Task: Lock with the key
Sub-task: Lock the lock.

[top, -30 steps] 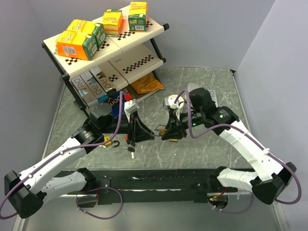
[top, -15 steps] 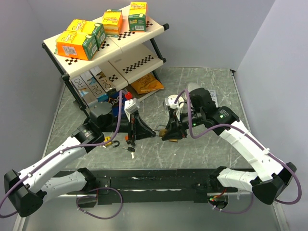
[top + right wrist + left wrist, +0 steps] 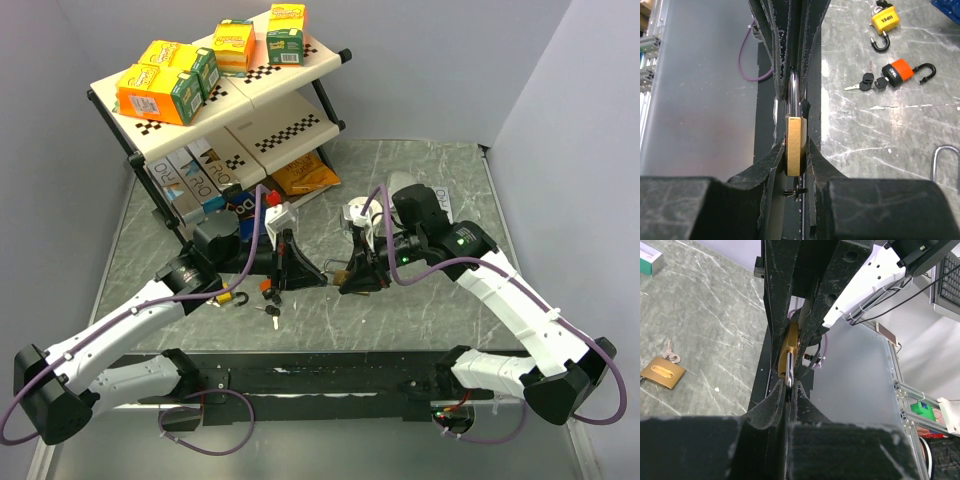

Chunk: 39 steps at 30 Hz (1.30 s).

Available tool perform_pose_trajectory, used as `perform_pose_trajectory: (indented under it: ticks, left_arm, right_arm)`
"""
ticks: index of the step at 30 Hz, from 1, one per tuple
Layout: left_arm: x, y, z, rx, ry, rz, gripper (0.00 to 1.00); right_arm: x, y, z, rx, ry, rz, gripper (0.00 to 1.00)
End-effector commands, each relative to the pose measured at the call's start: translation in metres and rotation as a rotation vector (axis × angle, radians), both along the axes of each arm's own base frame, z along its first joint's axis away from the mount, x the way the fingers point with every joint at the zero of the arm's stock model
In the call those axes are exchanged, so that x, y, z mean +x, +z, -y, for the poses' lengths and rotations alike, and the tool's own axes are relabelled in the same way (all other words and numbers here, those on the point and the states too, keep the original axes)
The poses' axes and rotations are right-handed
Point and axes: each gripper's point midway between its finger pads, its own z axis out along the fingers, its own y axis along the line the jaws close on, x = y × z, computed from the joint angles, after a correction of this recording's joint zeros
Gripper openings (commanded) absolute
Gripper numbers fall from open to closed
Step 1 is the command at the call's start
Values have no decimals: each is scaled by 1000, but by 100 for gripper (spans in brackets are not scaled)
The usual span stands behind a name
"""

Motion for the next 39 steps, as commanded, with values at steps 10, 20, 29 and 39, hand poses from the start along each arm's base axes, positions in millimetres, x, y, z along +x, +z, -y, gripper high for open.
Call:
perform_pose_trajectory:
  ticks: [10,20,29,39]
  left_arm:
    - [-27,3,30,-93,-120,63,1]
    - [-40,-6,39,-108,-161,51,1]
    - [-23,-10,16,-63,-98,34,1]
    - [3,-1,-20,-51,-17,121,1]
  right_arm:
    - [-8,68,-33,233,134,26,0]
    - [-12,79,-43,276,166,-23,0]
    - [3,59,-23,196,71,14,0]
    - [36,5,36,32,-107,9,68]
